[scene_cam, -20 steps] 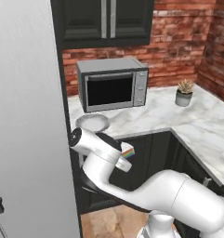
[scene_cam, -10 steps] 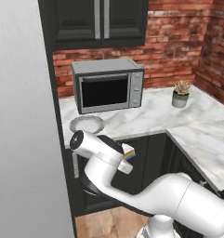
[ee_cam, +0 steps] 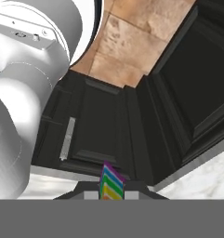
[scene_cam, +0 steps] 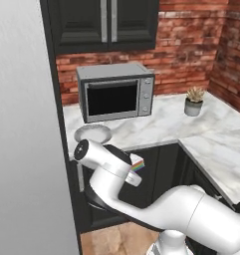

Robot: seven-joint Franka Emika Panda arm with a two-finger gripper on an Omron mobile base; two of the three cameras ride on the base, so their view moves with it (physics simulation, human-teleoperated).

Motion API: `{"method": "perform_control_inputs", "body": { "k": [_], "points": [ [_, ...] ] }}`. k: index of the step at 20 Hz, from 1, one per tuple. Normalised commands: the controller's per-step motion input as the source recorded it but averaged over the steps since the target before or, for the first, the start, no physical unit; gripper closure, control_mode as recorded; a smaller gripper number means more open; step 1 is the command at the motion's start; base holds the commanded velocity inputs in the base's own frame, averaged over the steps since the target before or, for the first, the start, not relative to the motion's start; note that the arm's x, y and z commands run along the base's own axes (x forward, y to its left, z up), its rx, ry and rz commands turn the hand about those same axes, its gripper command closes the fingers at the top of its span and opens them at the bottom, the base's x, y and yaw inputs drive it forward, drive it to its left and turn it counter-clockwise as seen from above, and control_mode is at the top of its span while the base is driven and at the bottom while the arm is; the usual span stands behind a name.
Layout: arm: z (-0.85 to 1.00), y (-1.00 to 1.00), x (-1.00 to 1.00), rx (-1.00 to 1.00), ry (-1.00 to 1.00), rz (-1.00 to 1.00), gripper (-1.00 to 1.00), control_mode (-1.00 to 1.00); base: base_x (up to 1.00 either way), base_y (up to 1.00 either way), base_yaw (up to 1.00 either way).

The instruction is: Take the baked cake out of the oven and place it on the plate for cooling. Then close the oven door.

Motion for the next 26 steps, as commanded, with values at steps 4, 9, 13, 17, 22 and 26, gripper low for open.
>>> {"method": "perform_control_inputs", "body": {
  "k": [4, 9, 13, 17, 22, 26],
  "points": [
    [0.00, 0.00, 0.00, 0.00, 0.00, 0.00, 1.00, 1.00, 0.42, -0.33, 0.01],
    [0.00, 0.00, 0.00, 0.00, 0.00, 0.00, 1.00, 1.00, 0.54, -0.39, 0.03],
    [0.00, 0.00, 0.00, 0.00, 0.00, 0.00, 1.00, 1.00, 0.57, -0.33, 0.03],
    [0.00, 0.00, 0.00, 0.00, 0.00, 0.00, 1.00, 1.00, 0.56, -0.27, 0.04],
    [0.00, 0.00, 0.00, 0.00, 0.00, 0.00, 1.00, 1.00, 0.51, -0.09, 0.03],
    [0.00, 0.00, 0.00, 0.00, 0.00, 0.00, 1.00, 1.00, 0.43, -0.05, 0.02]
  ]
}}
